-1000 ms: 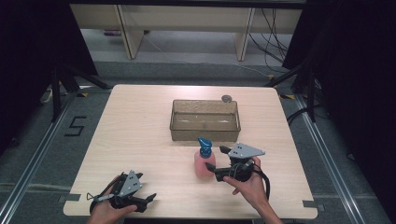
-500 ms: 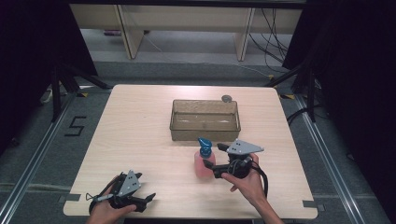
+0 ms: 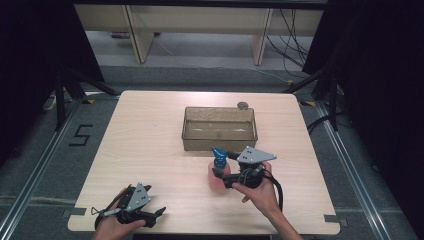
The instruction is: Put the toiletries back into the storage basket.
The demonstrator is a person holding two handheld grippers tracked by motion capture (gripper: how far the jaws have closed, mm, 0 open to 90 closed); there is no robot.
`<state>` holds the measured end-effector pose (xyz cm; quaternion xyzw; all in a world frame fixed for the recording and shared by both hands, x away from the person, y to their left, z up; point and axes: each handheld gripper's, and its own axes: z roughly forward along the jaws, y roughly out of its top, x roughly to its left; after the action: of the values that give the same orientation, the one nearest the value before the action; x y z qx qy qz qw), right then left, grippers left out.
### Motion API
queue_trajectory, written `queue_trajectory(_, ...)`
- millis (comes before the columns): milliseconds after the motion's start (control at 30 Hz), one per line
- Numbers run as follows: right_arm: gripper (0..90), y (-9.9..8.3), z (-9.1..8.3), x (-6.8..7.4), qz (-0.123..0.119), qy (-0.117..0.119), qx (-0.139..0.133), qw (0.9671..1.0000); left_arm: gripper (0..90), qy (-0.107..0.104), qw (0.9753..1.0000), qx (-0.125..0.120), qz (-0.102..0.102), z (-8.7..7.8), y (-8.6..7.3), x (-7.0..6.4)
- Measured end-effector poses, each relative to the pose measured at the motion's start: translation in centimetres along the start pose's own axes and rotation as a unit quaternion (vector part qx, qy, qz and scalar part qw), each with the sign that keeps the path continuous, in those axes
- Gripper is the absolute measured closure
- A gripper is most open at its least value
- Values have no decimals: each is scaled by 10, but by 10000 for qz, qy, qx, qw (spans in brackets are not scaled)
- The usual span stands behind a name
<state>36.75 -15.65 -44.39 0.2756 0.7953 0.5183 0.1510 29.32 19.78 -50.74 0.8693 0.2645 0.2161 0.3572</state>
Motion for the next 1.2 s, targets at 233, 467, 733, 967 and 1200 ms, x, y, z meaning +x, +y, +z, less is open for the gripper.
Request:
queue_trajectory(233, 372, -1, 8, -1, 176, 148, 13, 9997, 150, -7, 10000, -22, 12, -1, 1, -2)
queue_trajectory(467, 451, -2, 11, -5, 45, 169, -15, 9998, 150, -22, 10000, -75, 10, -1, 2, -2)
queue_trajectory(733, 487, -3, 12, -4, 54, 158, 13, 9999, 150, -4, 10000, -66, 26, -1, 2, -2)
queue_trajectory(967, 495, -5, 13, -5, 81, 212, -60, 9997, 150, -89, 9999, -48, 57, -2, 2, -2)
queue_trajectory(1200, 535, -2, 11, 0, -342, -58, -65, 9994, 150, -40, 10000, -65, 13, -1, 2, -3)
